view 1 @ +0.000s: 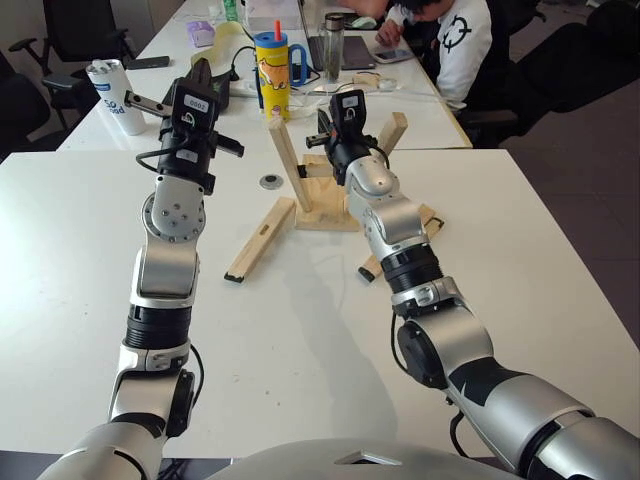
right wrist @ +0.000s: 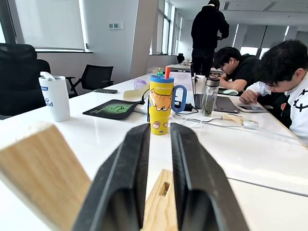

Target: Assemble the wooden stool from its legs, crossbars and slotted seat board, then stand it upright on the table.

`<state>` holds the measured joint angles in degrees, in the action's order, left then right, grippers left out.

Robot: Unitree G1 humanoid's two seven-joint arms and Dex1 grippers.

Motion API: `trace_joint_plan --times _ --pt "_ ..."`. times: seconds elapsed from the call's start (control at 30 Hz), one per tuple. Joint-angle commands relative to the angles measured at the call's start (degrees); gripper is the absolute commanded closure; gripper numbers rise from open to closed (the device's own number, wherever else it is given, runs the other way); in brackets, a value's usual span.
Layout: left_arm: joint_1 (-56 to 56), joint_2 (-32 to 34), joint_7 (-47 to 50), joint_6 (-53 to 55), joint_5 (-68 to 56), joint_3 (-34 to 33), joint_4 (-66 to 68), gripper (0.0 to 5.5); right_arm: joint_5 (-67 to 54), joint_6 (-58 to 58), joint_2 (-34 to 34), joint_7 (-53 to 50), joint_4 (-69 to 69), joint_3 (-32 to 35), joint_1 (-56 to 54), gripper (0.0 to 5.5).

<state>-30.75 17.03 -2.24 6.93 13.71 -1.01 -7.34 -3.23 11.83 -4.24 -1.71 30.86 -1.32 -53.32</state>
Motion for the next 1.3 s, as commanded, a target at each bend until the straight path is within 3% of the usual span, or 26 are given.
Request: trace_joint_plan --times 0.03,0.2,0.33,0.47,0.53,0.7,0.87,1.1,1.17,1.3 --pt "0.0 -0.2 -0.8 0.2 0.2 0.9 0.5 5.5 1.4 -3.7 1.0 -2.1 -5.7 1.2 -4.5 5.38" --pt "0.3 -0.1 -1.0 0.3 0.1 1.2 0.2 5.5 2.6 -2.9 0.8 -3.0 -7.8 0.7 -4.9 5.47" --pt "0.7 -0.2 -1.2 1.0 0.2 1.4 -1.4 5.5 4.9 4.4 1.4 -2.4 6.6 -0.9 -0.4 5.47" --pt "0.6 0.0 -1.6 1.2 0.1 1.3 -2.0 5.5 3.7 16.5 2.5 5.7 22.7 -1.0 1.2 5.47" --pt "0.3 -0.2 -1.4 0.9 0.1 1.5 -1.4 5.5 4.4 14.4 3.0 7.3 24.3 -1.4 1.2 5.47" --pt "0.8 -0.6 -0.8 0.5 0.2 1.4 -1.0 5.5 4.4 2.4 3.2 4.3 21.2 0.3 -2.1 5.47" --pt "1.3 -1.4 -0.2 0.1 -0.4 1.0 0.6 5.5 4.0 -10.9 3.7 2.0 4.2 1.9 -2.3 5.47" --pt "2.8 -3.8 -1.4 2.5 -8.4 -3.5 7.1 5.5 -1.3 -3.2 8.1 1.8 -17.9 8.3 -2.9 5.47" --pt "2.7 -4.1 -1.2 3.4 -10.2 -5.0 10.1 5.5 -1.0 -1.1 11.4 -0.7 -17.2 11.6 -3.2 5.19" --pt "-1.5 -3.3 2.5 2.7 -11.4 -8.7 25.6 5.5 0.7 0.5 18.9 -7.4 0.2 17.9 -0.9 4.55"
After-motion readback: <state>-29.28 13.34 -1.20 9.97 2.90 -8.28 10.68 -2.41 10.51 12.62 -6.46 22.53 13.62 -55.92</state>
